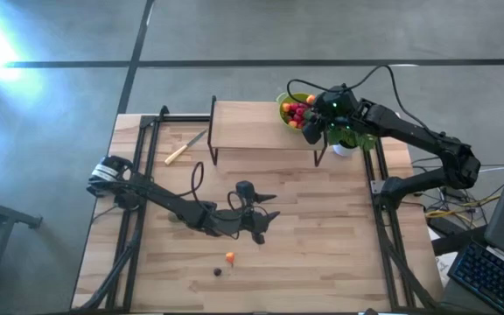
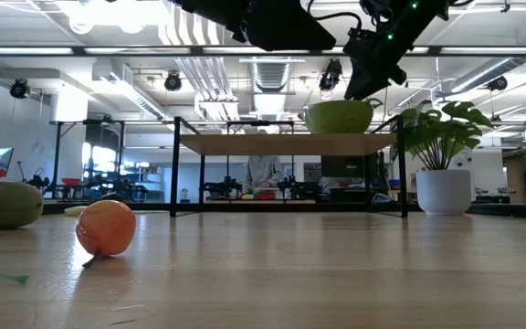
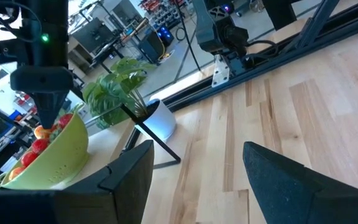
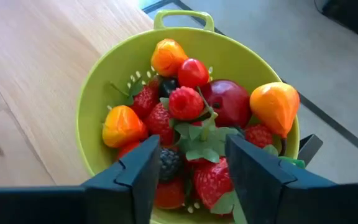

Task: Build produce basket
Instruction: Put the blackberry into the green basket, then put the black cherry into the green basket

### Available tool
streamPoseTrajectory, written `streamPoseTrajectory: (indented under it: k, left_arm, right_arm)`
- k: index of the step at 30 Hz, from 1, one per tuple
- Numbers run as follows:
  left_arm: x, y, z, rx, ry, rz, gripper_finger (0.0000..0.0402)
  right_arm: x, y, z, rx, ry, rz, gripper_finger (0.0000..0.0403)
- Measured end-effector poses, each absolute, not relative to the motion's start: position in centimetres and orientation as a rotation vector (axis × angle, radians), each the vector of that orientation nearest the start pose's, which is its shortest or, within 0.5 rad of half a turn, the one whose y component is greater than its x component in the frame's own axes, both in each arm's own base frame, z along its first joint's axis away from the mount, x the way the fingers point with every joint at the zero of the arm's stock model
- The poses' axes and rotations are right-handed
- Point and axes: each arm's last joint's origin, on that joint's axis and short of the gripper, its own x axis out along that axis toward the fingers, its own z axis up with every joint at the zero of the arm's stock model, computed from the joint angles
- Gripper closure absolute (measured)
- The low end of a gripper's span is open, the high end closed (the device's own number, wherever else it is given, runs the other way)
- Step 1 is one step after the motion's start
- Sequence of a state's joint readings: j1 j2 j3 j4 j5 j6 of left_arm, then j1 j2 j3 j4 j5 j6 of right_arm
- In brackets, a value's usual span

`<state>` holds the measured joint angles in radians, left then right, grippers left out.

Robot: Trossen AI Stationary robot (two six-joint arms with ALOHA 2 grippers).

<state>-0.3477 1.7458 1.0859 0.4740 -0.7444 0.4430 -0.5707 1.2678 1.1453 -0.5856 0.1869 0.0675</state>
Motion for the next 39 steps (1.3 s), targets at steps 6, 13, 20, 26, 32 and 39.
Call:
streamPoseTrajectory:
  k: [6, 13, 20, 26, 32, 39]
  left_arm:
    - [36.3, -11.5, 24.1, 0.572, 0.309, 0.331, 0.0149]
    - [34.5, -13.1, 24.7, 0.554, 0.361, 0.266, 0.0149]
    - [32.3, -15.9, 23.5, 0.633, 0.483, 0.131, 0.0149]
    - [30.4, -18.7, 22.8, 0.415, 0.516, -0.004, 0.0149]
    - [29.0, -21.0, 22.4, 0.122, 0.604, -0.243, 0.015]
    - [26.5, -22.8, 21.4, 0.128, 0.748, -0.312, 0.0158]
  right_arm:
    - [21.8, -13.9, 33.5, 0.192, 0.67, -0.729, 0.0202]
    - [21.6, -9.9, 35.0, 0.141, 0.651, -0.59, 0.0217]
    - [21.4, -5.3, 34.4, 0.135, 0.69, -0.432, 0.0242]
    - [21.9, -2.1, 32.8, 0.13, 0.736, -0.312, 0.0253]
    - [22.0, 0.2, 31.5, 0.109, 0.752, -0.282, 0.0263]
    - [21.9, 1.5, 31.1, 0.083, 0.753, -0.3, 0.0267]
